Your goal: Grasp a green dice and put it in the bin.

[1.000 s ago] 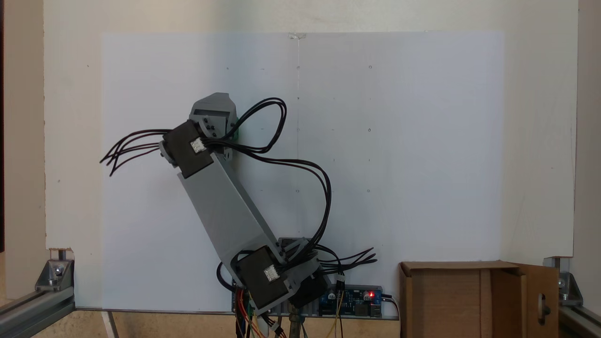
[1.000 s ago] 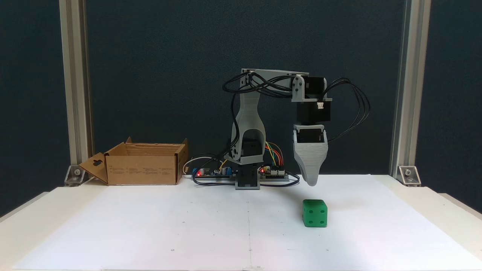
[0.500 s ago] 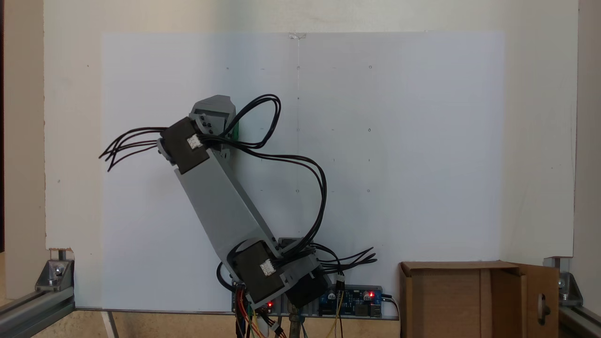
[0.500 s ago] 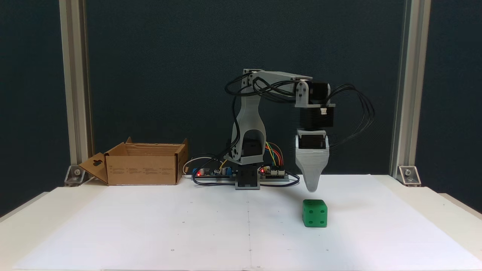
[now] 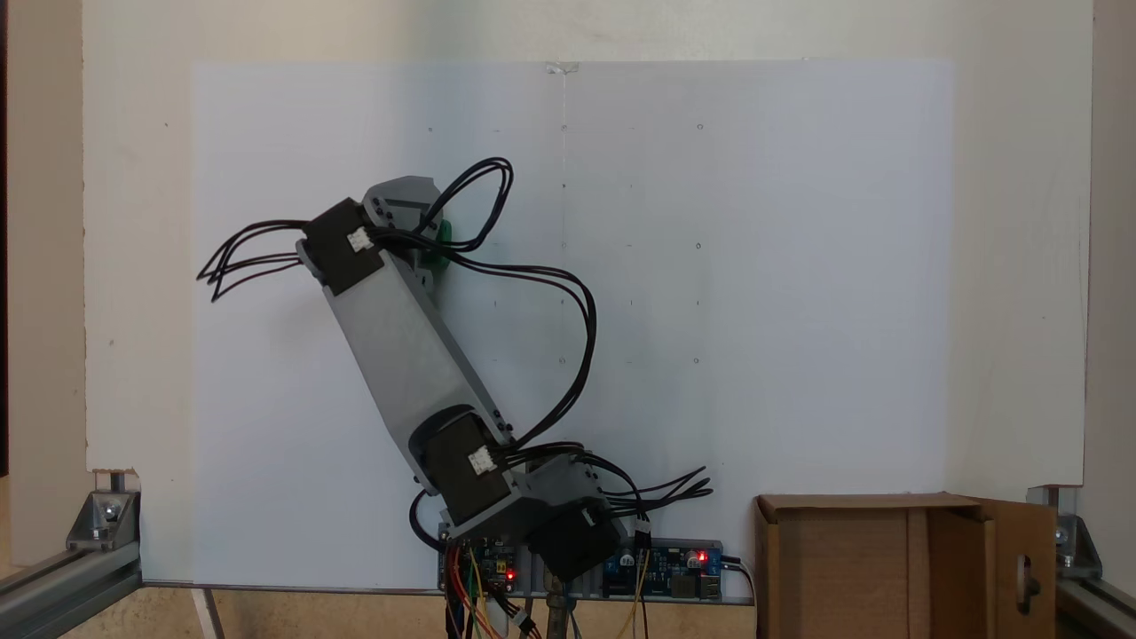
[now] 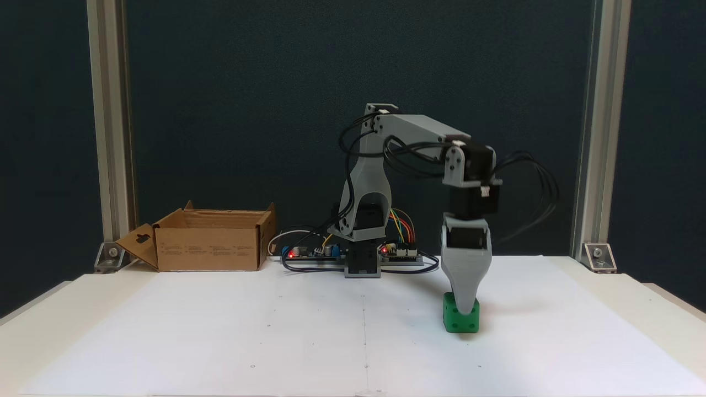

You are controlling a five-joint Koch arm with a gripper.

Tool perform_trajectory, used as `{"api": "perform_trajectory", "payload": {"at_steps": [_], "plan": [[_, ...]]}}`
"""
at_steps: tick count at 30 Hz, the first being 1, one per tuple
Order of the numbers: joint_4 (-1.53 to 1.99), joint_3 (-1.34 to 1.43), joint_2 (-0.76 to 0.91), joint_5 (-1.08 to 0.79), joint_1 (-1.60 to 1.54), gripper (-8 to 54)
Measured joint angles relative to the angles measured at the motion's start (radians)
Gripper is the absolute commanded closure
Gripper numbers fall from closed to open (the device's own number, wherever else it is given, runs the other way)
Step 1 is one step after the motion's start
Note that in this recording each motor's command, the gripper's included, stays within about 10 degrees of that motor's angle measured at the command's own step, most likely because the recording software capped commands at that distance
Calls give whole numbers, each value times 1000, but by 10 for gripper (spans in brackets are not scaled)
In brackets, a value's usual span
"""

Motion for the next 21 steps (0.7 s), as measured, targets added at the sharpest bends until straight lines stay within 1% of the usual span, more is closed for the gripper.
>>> {"api": "perform_trajectory", "payload": {"at_steps": [9, 12, 21], "plan": [[-31, 23, -57, 0, -21, 54], [-44, 21, -55, 0, -21, 105], [-43, 21, -69, 0, -21, 107]]}}
